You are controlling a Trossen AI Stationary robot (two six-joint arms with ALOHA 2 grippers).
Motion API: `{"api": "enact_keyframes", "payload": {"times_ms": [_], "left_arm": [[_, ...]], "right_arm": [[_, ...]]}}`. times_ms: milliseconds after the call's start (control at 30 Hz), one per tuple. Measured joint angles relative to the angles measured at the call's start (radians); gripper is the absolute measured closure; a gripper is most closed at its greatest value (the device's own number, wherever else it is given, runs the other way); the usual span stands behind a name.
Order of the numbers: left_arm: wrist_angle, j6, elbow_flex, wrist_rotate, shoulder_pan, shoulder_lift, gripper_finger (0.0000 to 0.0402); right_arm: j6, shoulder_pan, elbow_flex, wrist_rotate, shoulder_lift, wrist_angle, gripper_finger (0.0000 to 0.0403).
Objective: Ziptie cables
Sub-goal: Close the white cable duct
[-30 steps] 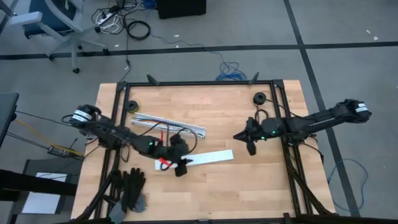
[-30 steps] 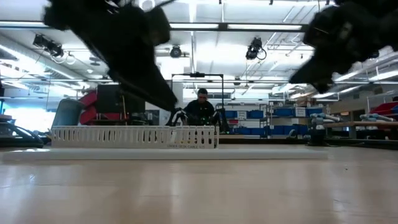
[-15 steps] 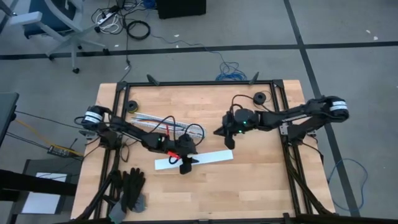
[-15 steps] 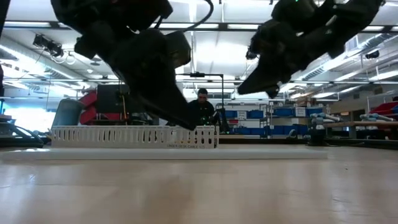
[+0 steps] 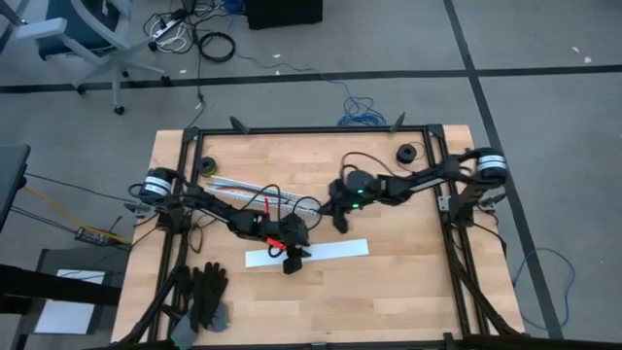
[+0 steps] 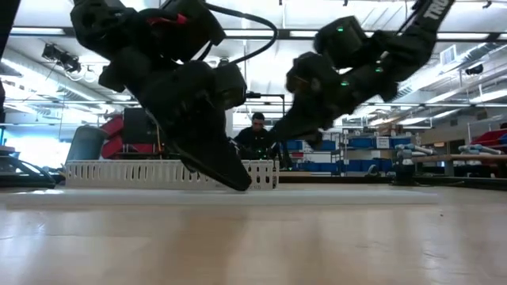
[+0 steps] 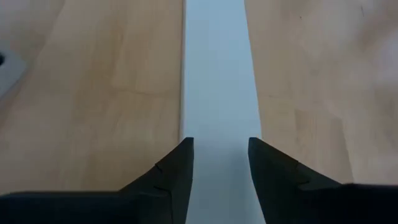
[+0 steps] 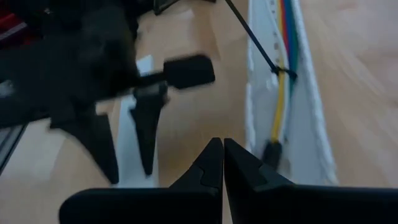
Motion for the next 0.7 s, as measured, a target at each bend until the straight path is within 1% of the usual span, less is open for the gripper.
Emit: {"api": "enact_keyframes", "payload": {"times_ms": [167,300,433,567,700], "left_arm": [[-0.024,0.026,-0.001,0.001,-0.008,0.001,0.0292],[-0.100,0.042,0.001,0.001,-0.009,-0.003,0.0317],[-0.135,0.068,0.001,-0.001,-0.009,-0.009,0.0346],[-0.141,0.093,0.000,-0.007,-0.009,-0.009,0.0369],[-0.167,0.095,0.000,-0.019,-0.009,-0.011,0.0381]], "right_arm": [[-0.004,0.005,0.101,0.001,0.080,-0.015,0.0403],[0.006,-0.012,0.153,0.005,0.127,-0.108,0.0403],[0.013,-0.023,0.160,0.050,0.140,-0.158,0.0402],[0.014,-0.024,0.160,0.051,0.144,-0.188,0.0402],[0.015,-0.024,0.162,0.039,0.139,-0.259,0.0402]]}}
